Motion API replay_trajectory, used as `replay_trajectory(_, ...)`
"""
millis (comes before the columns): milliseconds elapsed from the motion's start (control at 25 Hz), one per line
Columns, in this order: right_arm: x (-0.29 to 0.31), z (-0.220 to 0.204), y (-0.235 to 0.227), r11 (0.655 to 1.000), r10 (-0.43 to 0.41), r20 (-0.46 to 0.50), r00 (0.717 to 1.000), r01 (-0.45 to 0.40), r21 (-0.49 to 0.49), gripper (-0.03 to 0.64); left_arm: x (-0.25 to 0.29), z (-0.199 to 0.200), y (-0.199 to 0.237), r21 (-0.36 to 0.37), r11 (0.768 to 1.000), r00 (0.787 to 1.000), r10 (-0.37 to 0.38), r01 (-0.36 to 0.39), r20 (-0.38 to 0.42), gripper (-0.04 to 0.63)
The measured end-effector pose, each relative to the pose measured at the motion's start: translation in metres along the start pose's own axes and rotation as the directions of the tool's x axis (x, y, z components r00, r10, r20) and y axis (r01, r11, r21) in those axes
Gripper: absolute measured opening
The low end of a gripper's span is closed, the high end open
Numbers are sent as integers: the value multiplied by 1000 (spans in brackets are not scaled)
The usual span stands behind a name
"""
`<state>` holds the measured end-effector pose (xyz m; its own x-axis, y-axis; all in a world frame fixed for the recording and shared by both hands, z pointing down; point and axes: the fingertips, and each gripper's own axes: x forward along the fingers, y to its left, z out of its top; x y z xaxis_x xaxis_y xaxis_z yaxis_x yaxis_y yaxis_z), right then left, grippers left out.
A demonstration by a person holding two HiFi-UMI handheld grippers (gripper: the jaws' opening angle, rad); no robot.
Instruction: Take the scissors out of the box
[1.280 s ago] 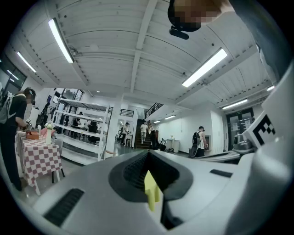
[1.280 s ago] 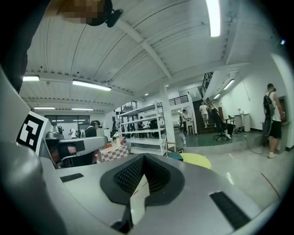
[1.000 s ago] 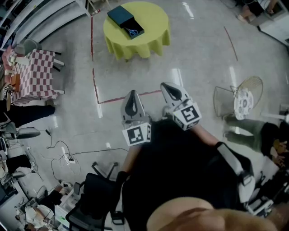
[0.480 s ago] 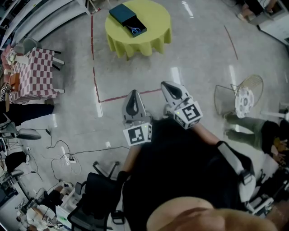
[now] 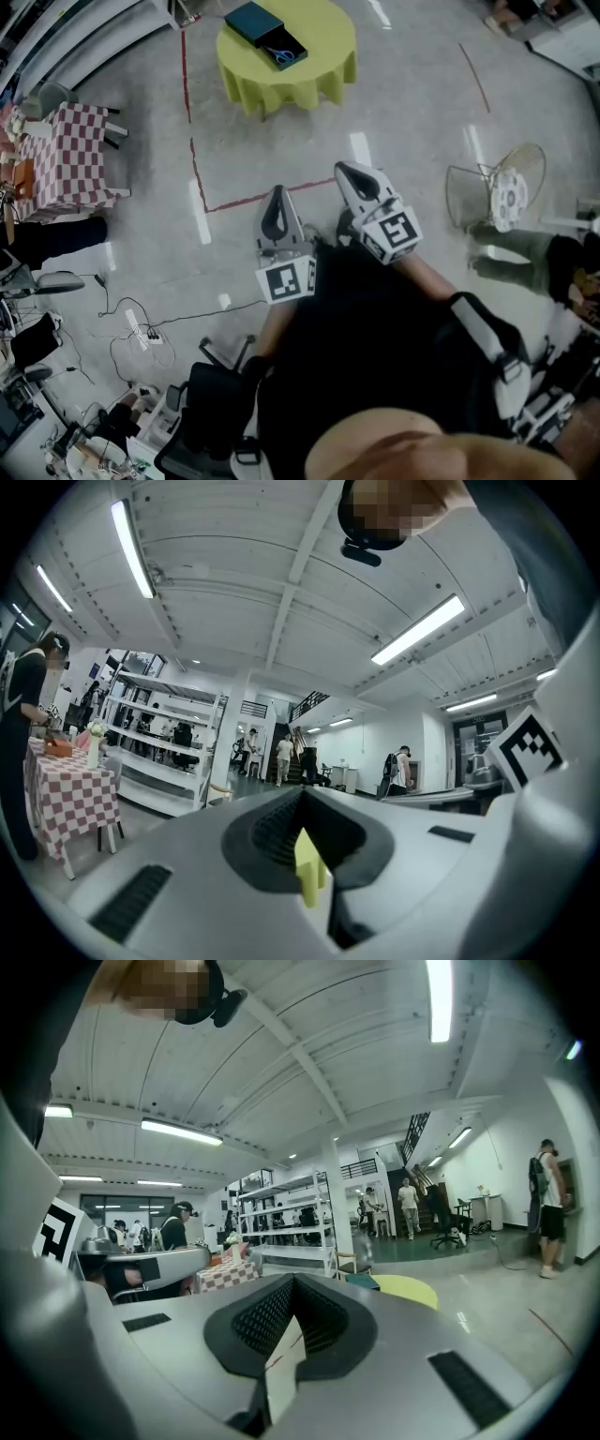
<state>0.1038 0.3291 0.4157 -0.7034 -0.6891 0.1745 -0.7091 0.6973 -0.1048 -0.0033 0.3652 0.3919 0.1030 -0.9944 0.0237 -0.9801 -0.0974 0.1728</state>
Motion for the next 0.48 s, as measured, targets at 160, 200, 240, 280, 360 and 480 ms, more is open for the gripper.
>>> replay_trajectory(160,6,-3,-1,1000,-6,-7,1000,6,1,-3,6,-1,4,-1,1000,1000,-8,8,1,-4)
replay_trajectory(200,8,-3,-1,1000,-4,-9,1000,4,9,-3,8,-1,5,-1,1000,1000,-7,7,0,-5)
replay_trajectory(240,10,-4,-2,1000,-2,-9,1000,2,13,-3,10,-2,7,-1,1000,1000,-5,5,0,-3)
replay_trajectory(280,13,-5,-3,1000,-2,-7,1000,2,13,-3,12,-3,9,0,1000,1000,-3,3,-1,-3)
replay_trajectory(360,21,-9,-7,1000,-6,6,1000,6,-3,-3,17,-6,14,3,1000,1000,0,0,-5,-5)
replay_trajectory(480,37,-8,-17,1000,1,23,1000,-1,-20,-3,31,-9,18,-4,1000,1000,0,0,-13,-3)
